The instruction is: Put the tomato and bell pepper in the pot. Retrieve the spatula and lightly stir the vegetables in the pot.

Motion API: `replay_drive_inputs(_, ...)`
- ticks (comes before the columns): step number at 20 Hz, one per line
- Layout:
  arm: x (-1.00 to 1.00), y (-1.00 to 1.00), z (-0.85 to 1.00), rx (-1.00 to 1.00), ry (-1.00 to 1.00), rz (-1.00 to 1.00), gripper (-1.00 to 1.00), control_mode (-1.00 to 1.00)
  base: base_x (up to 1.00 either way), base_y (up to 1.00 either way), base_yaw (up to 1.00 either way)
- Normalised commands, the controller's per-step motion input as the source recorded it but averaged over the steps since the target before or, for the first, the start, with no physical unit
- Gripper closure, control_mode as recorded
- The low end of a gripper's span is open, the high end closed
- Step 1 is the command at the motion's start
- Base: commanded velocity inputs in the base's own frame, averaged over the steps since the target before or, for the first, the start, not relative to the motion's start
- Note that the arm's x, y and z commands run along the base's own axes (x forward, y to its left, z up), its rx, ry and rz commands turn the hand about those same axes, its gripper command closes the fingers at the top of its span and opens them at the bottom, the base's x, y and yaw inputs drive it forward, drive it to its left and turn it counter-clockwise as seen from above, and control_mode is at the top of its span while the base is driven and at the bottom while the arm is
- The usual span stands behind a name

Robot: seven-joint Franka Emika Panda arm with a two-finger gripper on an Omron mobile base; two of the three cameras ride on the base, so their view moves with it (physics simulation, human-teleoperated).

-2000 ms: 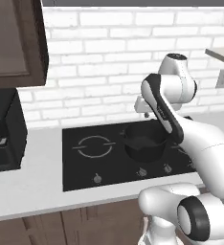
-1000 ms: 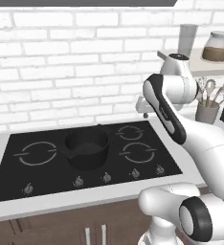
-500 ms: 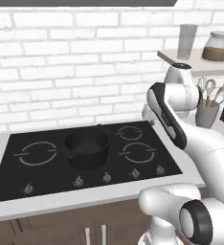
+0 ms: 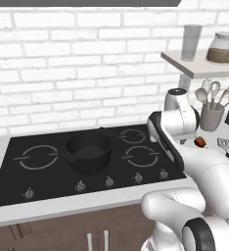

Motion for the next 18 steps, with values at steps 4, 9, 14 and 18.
replay_drive_inputs(4,0.07,-0.67,-0.29,0.00,0.00,0.00,-1.00,-1.00,0.00,0.00,0.00)
replay_drive_inputs(9,0.02,-0.47,-0.16,-0.01,0.00,0.00,-1.00,-1.00,0.00,0.00,0.00)
replay_drive_inputs(14,0.00,-0.61,-0.37,-0.11,0.00,0.00,-1.00,-1.00,0.00,0.00,0.00)
replay_drive_inputs(18,0.13,-0.70,-0.11,-0.01,0.00,0.00,-1.00,-1.00,0.00,0.00,0.00)
